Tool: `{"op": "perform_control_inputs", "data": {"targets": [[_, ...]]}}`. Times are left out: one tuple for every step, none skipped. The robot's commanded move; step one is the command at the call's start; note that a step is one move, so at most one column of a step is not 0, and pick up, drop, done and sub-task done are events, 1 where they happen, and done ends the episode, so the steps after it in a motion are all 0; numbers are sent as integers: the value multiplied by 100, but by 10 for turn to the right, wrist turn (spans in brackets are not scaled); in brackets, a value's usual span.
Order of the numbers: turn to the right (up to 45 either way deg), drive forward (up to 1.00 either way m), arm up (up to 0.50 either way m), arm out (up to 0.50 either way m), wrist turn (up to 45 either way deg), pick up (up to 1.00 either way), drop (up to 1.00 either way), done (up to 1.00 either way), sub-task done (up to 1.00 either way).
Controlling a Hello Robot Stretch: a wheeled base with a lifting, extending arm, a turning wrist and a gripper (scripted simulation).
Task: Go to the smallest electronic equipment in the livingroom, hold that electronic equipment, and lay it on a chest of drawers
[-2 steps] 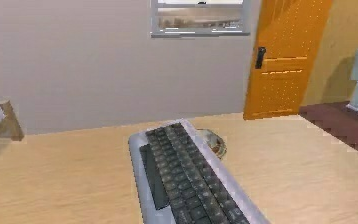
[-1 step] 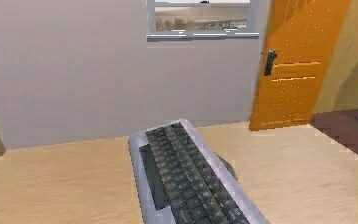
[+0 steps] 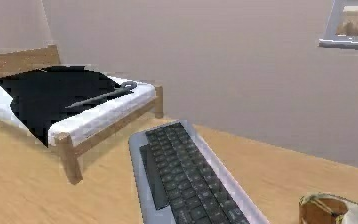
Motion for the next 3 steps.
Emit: {"op": "perform_control_inputs", "data": {"targets": [[0,40,0,0,0,0,0,0,0],[240,0,0,0,0,0,0,0,0],[0,95,0,0,0,0,0,0,0]]}}
